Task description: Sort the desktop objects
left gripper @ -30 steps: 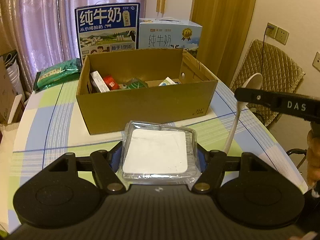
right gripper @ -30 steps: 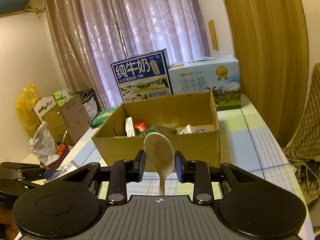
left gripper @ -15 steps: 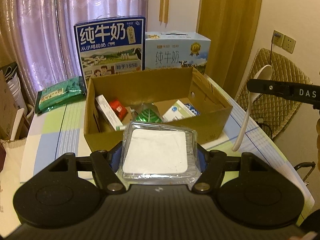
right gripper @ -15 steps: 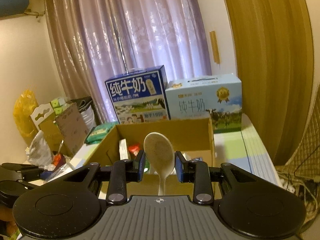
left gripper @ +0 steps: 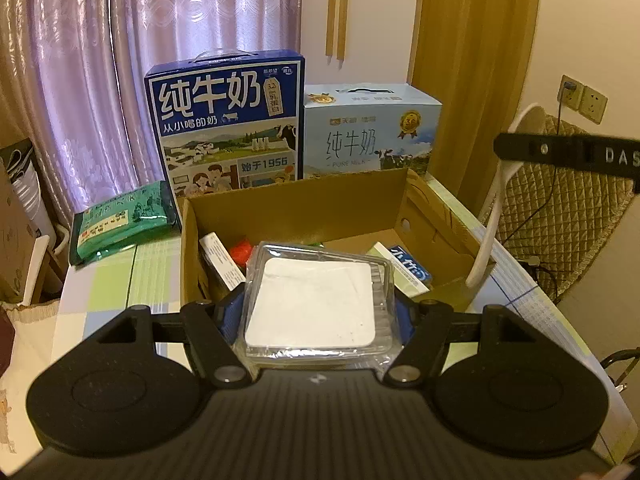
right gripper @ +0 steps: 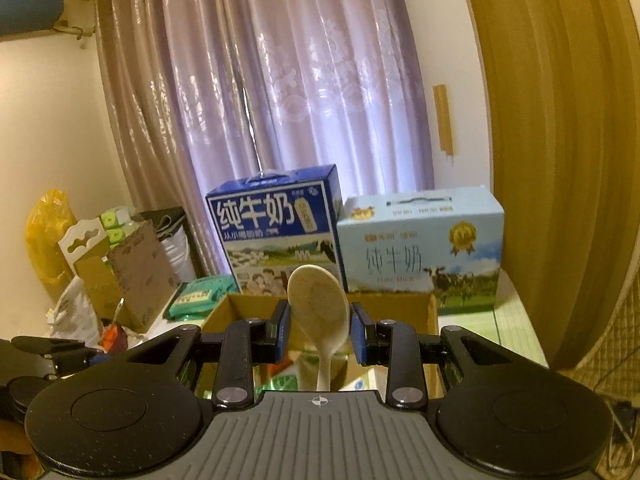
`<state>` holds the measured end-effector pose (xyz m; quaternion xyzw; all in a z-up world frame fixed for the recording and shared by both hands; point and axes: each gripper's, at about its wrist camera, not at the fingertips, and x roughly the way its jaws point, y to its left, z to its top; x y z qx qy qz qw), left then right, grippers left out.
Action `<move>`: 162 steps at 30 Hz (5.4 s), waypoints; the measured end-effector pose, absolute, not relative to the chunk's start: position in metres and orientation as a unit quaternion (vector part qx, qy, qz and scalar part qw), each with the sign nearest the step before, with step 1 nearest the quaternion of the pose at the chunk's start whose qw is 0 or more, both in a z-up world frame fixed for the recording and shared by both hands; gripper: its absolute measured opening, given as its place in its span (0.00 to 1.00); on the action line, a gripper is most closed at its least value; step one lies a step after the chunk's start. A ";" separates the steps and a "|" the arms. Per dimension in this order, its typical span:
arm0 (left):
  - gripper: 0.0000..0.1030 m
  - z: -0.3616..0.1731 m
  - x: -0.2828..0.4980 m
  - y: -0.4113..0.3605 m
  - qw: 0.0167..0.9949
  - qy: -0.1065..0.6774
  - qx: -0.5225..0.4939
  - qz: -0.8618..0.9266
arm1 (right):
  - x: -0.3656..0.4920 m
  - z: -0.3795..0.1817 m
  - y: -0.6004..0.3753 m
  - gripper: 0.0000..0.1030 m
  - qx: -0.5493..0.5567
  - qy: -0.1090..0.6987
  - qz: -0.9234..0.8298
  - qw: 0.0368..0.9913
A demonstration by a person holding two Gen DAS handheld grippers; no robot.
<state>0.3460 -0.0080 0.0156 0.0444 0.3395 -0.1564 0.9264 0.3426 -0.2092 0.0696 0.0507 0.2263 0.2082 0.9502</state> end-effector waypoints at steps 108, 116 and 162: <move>0.99 0.050 0.205 0.015 0.944 0.319 -0.025 -0.082 | 0.194 0.035 -0.234 0.98 0.099 0.345 0.130 0.924; 0.99 0.065 0.144 0.002 0.949 0.309 -0.029 -0.054 | 0.137 0.059 -0.238 0.98 0.095 0.334 0.124 0.930; 0.99 0.050 0.073 -0.005 0.938 0.342 -0.036 -0.040 | 0.068 0.054 -0.222 0.98 0.023 0.357 0.128 0.925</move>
